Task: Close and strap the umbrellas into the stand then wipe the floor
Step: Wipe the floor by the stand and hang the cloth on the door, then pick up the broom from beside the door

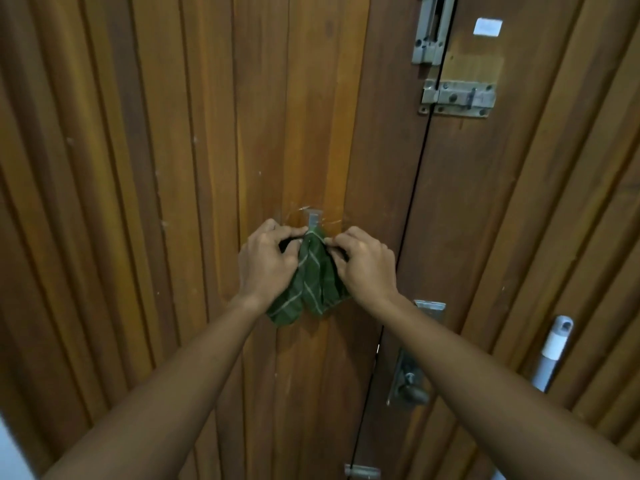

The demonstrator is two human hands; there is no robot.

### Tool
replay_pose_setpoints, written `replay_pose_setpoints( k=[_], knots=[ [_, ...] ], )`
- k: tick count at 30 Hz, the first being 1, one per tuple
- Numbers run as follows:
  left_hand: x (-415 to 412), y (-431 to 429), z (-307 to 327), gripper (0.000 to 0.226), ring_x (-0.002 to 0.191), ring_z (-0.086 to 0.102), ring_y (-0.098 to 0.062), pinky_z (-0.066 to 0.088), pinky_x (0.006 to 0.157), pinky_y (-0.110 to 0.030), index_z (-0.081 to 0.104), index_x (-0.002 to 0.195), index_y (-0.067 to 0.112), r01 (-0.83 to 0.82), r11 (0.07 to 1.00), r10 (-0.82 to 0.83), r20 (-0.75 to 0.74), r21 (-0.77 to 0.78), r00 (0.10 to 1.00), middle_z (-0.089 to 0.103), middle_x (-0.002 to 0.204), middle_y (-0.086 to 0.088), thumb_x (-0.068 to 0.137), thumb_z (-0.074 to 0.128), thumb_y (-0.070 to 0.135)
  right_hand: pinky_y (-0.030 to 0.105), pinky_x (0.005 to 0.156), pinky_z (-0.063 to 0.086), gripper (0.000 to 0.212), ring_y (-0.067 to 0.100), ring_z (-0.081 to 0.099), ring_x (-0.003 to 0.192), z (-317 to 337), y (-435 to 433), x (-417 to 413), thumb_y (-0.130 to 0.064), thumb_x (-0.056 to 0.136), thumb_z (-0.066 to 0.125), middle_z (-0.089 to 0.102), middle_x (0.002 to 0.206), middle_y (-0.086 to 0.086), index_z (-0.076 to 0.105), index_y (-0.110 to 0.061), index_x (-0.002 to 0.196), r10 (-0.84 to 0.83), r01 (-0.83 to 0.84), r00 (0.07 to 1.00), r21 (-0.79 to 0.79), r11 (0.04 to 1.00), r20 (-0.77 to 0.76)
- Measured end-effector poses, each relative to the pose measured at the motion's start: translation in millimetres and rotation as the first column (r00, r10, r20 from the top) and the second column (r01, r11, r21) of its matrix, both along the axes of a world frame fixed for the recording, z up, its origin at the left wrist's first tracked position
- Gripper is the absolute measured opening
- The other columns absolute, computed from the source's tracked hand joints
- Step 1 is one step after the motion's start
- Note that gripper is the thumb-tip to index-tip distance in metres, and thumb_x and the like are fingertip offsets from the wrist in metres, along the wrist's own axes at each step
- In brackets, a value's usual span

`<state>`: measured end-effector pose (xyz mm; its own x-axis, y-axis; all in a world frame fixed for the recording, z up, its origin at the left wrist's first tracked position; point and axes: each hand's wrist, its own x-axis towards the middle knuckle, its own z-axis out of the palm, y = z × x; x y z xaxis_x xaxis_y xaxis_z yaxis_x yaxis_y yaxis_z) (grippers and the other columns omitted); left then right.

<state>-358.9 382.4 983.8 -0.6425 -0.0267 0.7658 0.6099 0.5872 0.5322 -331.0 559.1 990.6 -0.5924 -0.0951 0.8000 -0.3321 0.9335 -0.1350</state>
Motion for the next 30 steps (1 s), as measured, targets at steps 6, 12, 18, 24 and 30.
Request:
replay_pose_setpoints(
  k=[6, 12, 18, 24, 30],
  knots=[
    [28, 3, -61, 0.043, 0.104, 0.058, -0.014, 0.047, 0.089, -0.043, 0.052, 0.145, 0.032, 0.028, 0.999, -0.025, 0.110, -0.030, 0.994, 0.059, 0.112, 0.009, 0.103, 0.045, 0.042, 0.031, 0.068, 0.059, 0.027, 0.010, 0.069, 0.090, -45, 17, 19, -0.017, 0.096, 0.065, 0.072, 0.107, -0.014, 0.075, -0.024, 0.120, 0.107, -0.100, 0.992, -0.097, 0.990, 0.068],
    [83, 23, -138, 0.034, 0.089, 0.061, -0.021, 0.051, 0.074, -0.036, 0.055, 0.091, 0.028, -0.044, 0.959, 0.141, 0.336, -0.280, 0.931, 0.053, 0.099, 0.006, 0.094, 0.042, 0.060, 0.035, 0.071, 0.059, 0.026, 0.013, 0.070, 0.094, -98, 70, 58, -0.024, 0.097, 0.063, 0.072, 0.108, -0.011, 0.073, -0.029, 0.120, 0.045, -0.027, 0.974, -0.086, 0.996, 0.221],
    [129, 97, -172, 0.017, 0.072, 0.064, -0.012, 0.053, 0.064, -0.027, 0.059, 0.076, 0.028, 0.375, 0.787, 0.014, 0.622, -0.490, 0.783, 0.063, 0.073, 0.013, 0.085, 0.059, 0.042, 0.026, 0.066, 0.056, 0.022, 0.005, 0.067, 0.082, -130, 145, 111, -0.030, 0.096, 0.062, 0.072, 0.102, -0.014, 0.074, -0.031, 0.115, -0.059, 0.098, 0.937, -0.096, 0.991, 0.345],
    [148, 224, -155, 0.007, 0.079, 0.067, -0.010, 0.055, 0.068, -0.029, 0.065, 0.084, 0.034, 0.529, 0.773, -0.221, 0.632, -0.351, 0.743, 0.068, 0.083, 0.014, 0.083, 0.058, 0.033, 0.028, 0.070, 0.055, 0.020, 0.012, 0.070, 0.080, -135, 248, 163, -0.032, 0.086, 0.064, 0.073, 0.090, -0.011, 0.076, -0.032, 0.101, -0.152, 0.267, 0.890, -0.221, 0.938, 0.431],
    [157, 327, -152, 0.008, 0.085, 0.066, -0.006, 0.052, 0.074, -0.024, 0.069, 0.092, 0.033, 0.528, 0.796, -0.246, 0.638, -0.297, 0.730, 0.070, 0.089, 0.015, 0.085, 0.068, 0.037, 0.025, 0.075, 0.054, 0.017, 0.008, 0.072, 0.088, -131, 345, 186, -0.036, 0.079, 0.059, 0.076, 0.083, -0.015, 0.069, -0.044, 0.069, -0.121, 0.443, 0.757, -0.368, 0.817, 0.642]
  ],
)
